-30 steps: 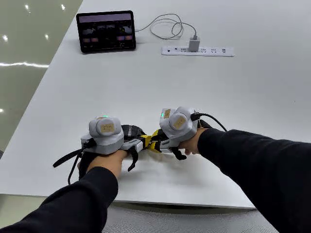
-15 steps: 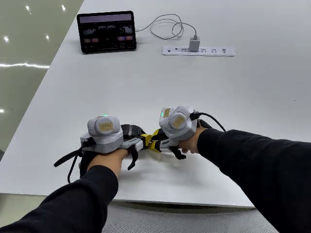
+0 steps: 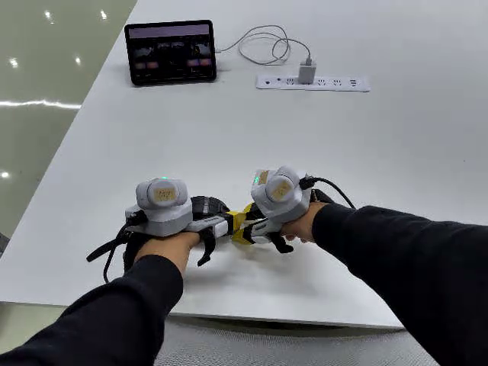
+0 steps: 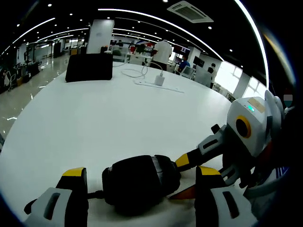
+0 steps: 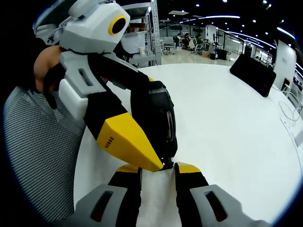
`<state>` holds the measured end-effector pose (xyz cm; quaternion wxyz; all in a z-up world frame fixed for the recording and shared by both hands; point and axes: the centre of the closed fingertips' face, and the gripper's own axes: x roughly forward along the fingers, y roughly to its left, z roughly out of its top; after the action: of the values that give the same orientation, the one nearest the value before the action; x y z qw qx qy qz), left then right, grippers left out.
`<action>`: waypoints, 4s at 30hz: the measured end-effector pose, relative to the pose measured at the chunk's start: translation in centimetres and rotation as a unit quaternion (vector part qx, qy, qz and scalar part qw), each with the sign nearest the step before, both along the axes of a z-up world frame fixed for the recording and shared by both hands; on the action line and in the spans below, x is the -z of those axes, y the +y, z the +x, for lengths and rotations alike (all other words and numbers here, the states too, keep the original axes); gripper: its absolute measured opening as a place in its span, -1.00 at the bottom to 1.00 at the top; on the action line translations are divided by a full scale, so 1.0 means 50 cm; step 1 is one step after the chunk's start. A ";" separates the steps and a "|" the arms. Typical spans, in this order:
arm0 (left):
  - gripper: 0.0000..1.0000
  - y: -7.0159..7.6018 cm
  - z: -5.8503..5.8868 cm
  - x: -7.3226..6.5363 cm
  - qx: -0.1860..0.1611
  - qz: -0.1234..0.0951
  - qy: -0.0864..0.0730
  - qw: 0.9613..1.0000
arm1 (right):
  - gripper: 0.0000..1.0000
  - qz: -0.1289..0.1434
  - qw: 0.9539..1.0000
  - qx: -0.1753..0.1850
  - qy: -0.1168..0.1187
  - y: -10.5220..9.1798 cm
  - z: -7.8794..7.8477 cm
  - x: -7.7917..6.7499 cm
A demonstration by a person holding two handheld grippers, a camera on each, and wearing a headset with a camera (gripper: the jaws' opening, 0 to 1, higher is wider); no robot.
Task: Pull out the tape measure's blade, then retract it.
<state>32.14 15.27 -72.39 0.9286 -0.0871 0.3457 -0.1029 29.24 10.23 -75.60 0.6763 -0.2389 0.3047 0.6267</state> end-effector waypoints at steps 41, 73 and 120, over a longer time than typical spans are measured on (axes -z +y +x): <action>1.00 0.004 -0.028 -0.090 0.138 -0.019 -0.032 0.990 | 1.00 0.054 0.997 0.058 0.018 -0.067 -0.017 -0.104; 1.00 0.068 -0.085 -0.086 0.218 0.018 -0.045 0.975 | 0.98 0.092 0.974 0.207 -0.005 -0.305 -0.007 -0.142; 1.00 0.156 -0.122 -0.089 0.205 0.030 -0.043 0.977 | 1.00 0.025 0.943 0.331 -0.028 -0.619 -0.060 -0.130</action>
<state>26.03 23.08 -67.93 0.9039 0.0180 0.3194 -0.2841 26.23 -20.73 -69.10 0.8598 -0.1252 0.3314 0.3676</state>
